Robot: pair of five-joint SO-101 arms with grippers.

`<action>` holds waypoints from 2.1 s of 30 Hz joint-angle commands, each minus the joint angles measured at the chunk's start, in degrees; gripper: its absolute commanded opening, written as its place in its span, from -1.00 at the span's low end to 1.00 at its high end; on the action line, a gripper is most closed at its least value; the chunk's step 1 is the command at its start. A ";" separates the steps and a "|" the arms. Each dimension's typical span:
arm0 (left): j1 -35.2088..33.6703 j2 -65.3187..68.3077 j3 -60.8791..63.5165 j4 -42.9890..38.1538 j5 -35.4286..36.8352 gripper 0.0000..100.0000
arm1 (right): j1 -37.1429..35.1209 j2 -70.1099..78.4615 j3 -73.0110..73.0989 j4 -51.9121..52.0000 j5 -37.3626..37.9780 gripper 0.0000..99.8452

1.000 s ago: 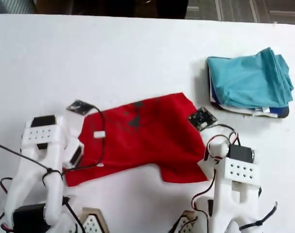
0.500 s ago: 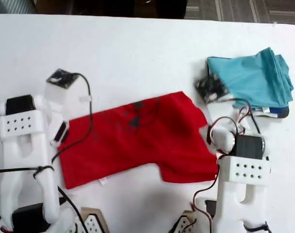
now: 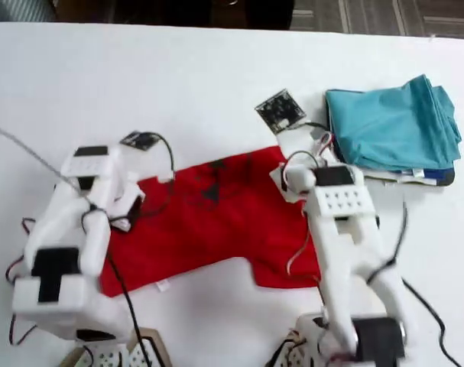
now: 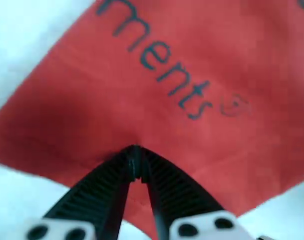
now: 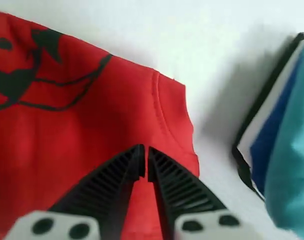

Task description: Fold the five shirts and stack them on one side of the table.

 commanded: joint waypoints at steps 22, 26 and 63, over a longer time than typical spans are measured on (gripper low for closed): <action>-14.07 49.58 -79.96 30.51 -2.02 -0.95 | 3.30 24.22 -27.08 0.13 -3.60 -0.96; -14.33 46.24 -76.97 30.42 -2.11 -0.95 | 4.18 17.10 -32.79 7.34 -8.62 -0.96; -12.48 -17.93 4.09 5.63 -4.75 -0.95 | -10.68 -22.55 12.13 19.82 0.26 -0.89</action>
